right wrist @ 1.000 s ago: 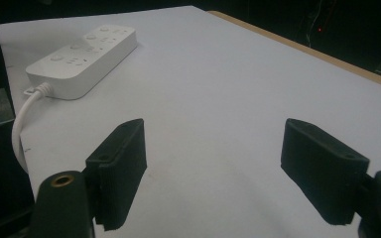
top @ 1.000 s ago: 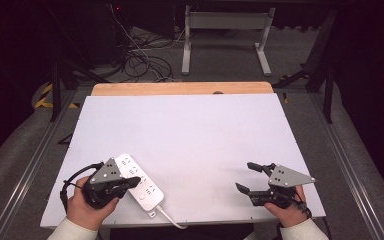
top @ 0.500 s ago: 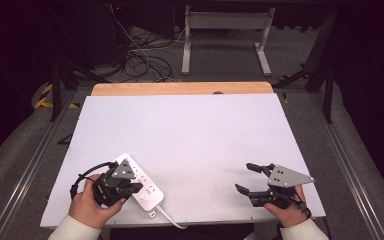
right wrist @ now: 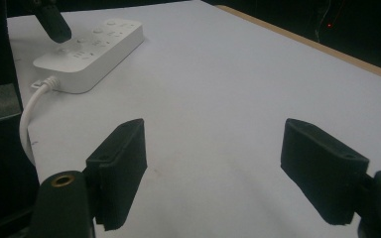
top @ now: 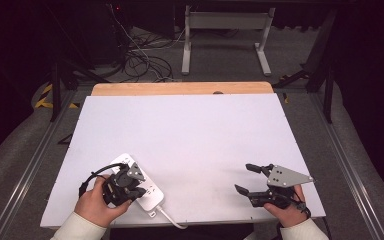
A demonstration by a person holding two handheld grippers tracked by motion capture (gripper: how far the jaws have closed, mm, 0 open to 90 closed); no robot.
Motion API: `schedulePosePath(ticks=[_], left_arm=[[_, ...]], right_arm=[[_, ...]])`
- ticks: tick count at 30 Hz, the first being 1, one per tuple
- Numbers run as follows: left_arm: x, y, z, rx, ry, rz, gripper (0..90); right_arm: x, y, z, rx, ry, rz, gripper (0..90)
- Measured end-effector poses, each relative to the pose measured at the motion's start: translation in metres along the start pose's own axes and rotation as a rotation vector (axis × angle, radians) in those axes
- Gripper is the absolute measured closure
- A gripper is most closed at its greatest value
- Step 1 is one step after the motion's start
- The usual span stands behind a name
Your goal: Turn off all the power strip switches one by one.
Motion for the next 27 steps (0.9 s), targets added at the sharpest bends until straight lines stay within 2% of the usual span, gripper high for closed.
schedulePosePath(ticks=[8,15,27], left_arm=[[0.0,0.0008,-0.006,0.023,0.007,0.004,90.0],[0.0019,0.0016,-0.0068,0.023,-0.012,0.001,90.0],[0.0026,0.0025,-0.0091,0.015,-0.018,0.017,90.0]], right_arm=[[0.0008,0.0009,-0.0006,0.006,-0.01,0.003,26.4],[0.0024,0.0013,-0.0014,0.01,-0.017,0.006,26.4],[0.0039,0.0015,-0.0016,0.013,-0.025,0.008,26.4]])
Point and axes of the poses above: each handheld gripper's, and its own axes: z roughly backward along the jaws, y roughly out of its underside, x roughly to its left, the point moved 9 cm from there along -z, roughly forward along the jaws, and after that the axes turned 6 degrees about y, right-handed, at the moved point
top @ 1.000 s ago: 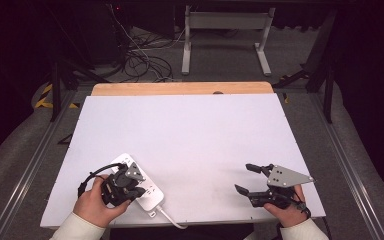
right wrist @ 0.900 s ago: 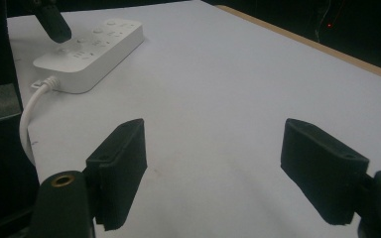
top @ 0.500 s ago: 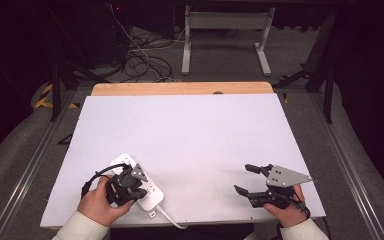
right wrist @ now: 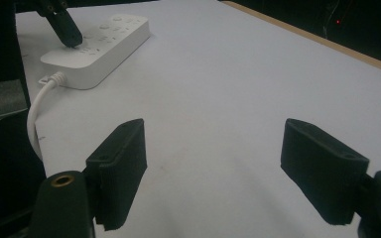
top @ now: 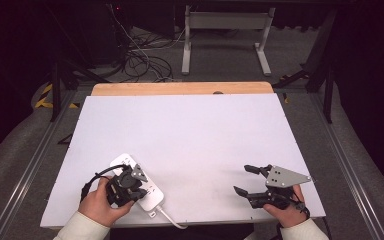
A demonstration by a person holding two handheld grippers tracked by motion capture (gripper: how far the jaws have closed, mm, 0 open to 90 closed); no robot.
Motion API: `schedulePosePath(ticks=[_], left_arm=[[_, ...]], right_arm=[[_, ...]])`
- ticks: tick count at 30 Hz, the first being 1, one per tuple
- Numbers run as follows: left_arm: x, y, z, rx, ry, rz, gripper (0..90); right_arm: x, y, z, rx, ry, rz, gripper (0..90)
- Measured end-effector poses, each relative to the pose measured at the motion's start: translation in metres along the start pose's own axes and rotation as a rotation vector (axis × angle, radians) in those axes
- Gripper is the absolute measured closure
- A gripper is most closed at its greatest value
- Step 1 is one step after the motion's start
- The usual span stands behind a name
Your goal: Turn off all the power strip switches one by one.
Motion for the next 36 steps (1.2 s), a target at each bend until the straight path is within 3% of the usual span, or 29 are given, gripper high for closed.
schedulePosePath(ticks=[9,15,23,30,33,34,35,36], left_arm=[[-0.002,-0.001,-0.001,0.0,-0.023,-0.001,90.0],[0.0,0.0,-0.001,-0.006,0.003,0.015,90.0],[-0.001,0.0,-0.001,-0.005,-0.004,0.011,90.0],[-0.001,0.0,-0.002,-0.003,-0.031,0.011,90.0],[0.002,0.0,-0.002,-0.054,0.0,0.028,90.0],[0.004,-0.001,0.001,-0.087,-0.011,0.026,90.0],[0.007,-0.001,0.003,-0.079,-0.048,0.019,90.0],[0.007,-0.006,0.011,-0.125,-0.053,0.011,90.0]], right_arm=[[0.001,0.0,0.0,0.0,-0.001,-0.001,26.4],[0.001,0.0,0.0,-0.002,-0.001,0.001,26.4],[0.001,0.0,0.001,-0.001,-0.001,-0.002,26.4],[0.001,-0.001,0.001,-0.004,0.0,-0.002,26.4],[0.001,-0.001,0.001,-0.006,0.001,0.001,26.4],[0.001,-0.001,0.001,-0.006,0.003,0.004,26.4],[0.0,-0.001,0.001,-0.005,0.002,0.003,26.4],[0.0,-0.001,0.001,-0.006,0.003,0.002,26.4]])
Point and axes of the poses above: each handheld gripper's, and its own axes: z roughly backward along the jaws, y roughly out of its underside, x roughly to its left, the point moved 9 cm from there along -z, roughly forward along the jaws, and after that the axes turned 6 degrees about y, right-handed, at the moved point
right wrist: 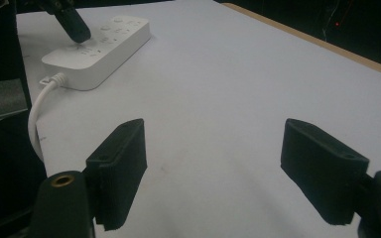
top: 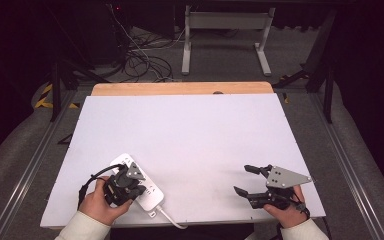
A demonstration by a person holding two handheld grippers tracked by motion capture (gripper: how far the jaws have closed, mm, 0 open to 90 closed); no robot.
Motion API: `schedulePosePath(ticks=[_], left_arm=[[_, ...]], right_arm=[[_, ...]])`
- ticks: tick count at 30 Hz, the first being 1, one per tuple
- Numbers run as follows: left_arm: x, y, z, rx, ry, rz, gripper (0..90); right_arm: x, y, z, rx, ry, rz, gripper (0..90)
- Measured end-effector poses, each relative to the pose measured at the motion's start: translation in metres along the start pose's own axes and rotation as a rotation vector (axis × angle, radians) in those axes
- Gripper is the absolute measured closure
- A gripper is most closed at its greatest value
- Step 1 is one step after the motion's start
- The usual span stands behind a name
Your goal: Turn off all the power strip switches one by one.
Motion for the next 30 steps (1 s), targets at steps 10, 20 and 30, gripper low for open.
schedulePosePath(ticks=[10,20,30], left_arm=[[0.01,-0.001,0.013,-0.037,-0.023,0.025,90.0],[0.022,0.009,0.008,0.005,-0.039,0.039,90.0],[0.028,0.013,0.001,0.028,-0.049,0.043,90.0]], right_arm=[[0.0,0.001,-0.001,0.004,0.001,0.002,26.4],[0.0,0.001,-0.001,0.004,0.002,0.001,26.4],[0.0,0.001,-0.001,0.008,0.001,-0.001,26.4]])
Point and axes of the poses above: each handheld gripper's, and its own axes: z roughly backward along the jaws, y roughly out of its underside, x roughly to its left, the point moved 9 cm from there along -z, roughly forward along the jaws, and after that the axes turned 6 degrees about y, right-handed, at the moved point
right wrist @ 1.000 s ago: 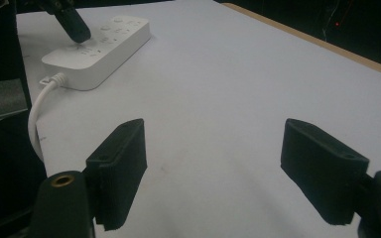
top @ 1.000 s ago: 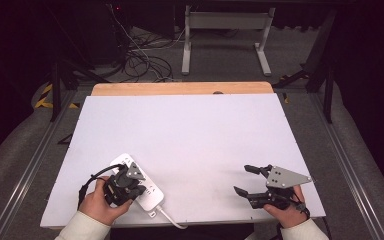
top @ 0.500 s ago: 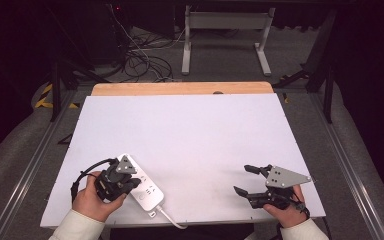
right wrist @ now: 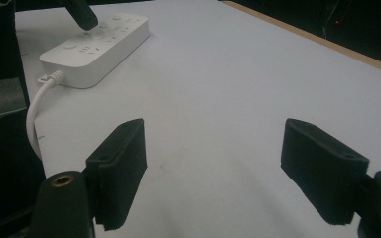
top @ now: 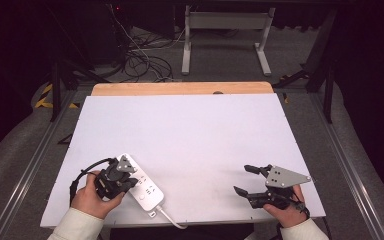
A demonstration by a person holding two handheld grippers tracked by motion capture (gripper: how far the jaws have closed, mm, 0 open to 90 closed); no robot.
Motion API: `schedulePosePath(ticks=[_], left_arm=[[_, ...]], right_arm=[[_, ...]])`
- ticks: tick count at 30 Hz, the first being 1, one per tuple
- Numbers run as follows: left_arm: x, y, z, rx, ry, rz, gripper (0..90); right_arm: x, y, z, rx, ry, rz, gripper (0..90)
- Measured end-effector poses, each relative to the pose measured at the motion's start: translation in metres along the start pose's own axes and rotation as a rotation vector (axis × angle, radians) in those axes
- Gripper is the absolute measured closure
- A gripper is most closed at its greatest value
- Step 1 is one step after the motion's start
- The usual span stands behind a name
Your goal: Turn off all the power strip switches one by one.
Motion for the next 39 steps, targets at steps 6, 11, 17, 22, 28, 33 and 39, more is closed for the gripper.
schedulePosePath(ticks=[6,11,17,22,28,33,39], left_arm=[[0.0004,0.0008,-0.0019,0.002,0.001,0.012,90.0],[0.0002,0.0004,-0.0028,0.008,-0.001,0.003,90.0],[-0.0001,0.0013,-0.0041,0.025,0.0,-0.003,90.0],[-0.001,0.0021,-0.005,0.032,0.007,0.004,90.0],[-0.0008,0.0021,-0.0051,0.03,-0.004,0.003,90.0],[-0.0009,0.0025,-0.0053,0.023,0.004,0.005,90.0],[-0.0005,0.0026,-0.0054,0.025,0.009,0.011,90.0]], right_arm=[[-0.0001,0.0001,0.0002,0.0,-0.001,0.0,26.4],[-0.0002,0.0003,-0.0002,0.002,0.002,0.0,26.4],[0.0,0.0002,-0.0001,0.001,0.002,0.0,26.4],[0.0,-0.0002,0.0001,-0.001,0.002,0.003,26.4],[0.0003,-0.0006,0.0003,-0.004,0.001,0.003,26.4],[0.0007,-0.0007,0.0006,-0.004,0.0,0.001,26.4],[0.001,-0.0008,0.0007,-0.004,0.0,0.001,26.4]])
Point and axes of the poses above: each handheld gripper's, and its own axes: z roughly backward along the jaws, y roughly out of its underside, x roughly to its left, the point moved 9 cm from there along -z, roughly forward along the jaws, and after that the axes turned 6 degrees about y, right-handed, at the moved point
